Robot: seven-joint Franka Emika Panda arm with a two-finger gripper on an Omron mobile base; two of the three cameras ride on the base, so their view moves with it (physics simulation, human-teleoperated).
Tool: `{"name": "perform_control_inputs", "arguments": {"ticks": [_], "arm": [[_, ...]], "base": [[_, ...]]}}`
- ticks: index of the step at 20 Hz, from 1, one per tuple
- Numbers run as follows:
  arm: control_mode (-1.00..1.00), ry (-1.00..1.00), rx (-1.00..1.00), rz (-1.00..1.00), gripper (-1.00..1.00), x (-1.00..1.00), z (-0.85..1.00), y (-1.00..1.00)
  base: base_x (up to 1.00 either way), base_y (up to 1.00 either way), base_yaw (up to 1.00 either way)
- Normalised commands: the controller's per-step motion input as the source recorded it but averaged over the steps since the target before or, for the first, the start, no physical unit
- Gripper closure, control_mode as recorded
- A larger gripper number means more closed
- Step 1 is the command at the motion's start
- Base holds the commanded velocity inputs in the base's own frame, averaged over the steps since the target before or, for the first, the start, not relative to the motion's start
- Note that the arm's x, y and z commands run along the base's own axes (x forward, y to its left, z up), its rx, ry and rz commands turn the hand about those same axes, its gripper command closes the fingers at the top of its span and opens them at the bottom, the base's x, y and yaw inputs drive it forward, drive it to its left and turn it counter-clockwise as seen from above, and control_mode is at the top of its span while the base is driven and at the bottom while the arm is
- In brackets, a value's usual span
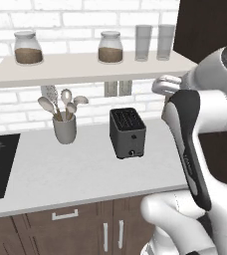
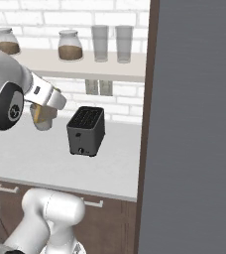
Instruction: Start the toaster. Once the lever pops up, take the bread to the plate on the dining counter.
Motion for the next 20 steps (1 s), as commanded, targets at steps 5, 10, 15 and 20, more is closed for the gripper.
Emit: {"name": "perform_control_inputs", "arguments": {"ticks": [5, 10, 15, 20], "arm": [[-1.00, 0.18, 0.00, 0.00, 1.00, -0.30, -0.43, -0.06], [-1.00, 0.14, 0.00, 0.00, 1.00, -0.25, -0.58, -0.17], [-1.00, 0.08, 0.00, 0.00, 1.00, -0.34, -0.40, -0.01], [1.00, 0.00, 0.00, 0.00, 1.00, -0.18, -0.05, 0.00]], "base": [[0.00, 0.00, 0.00], [0.00, 0.00, 0.00], [0.00, 0.00, 0.00], [-0.80, 0.00, 0.00]]}}
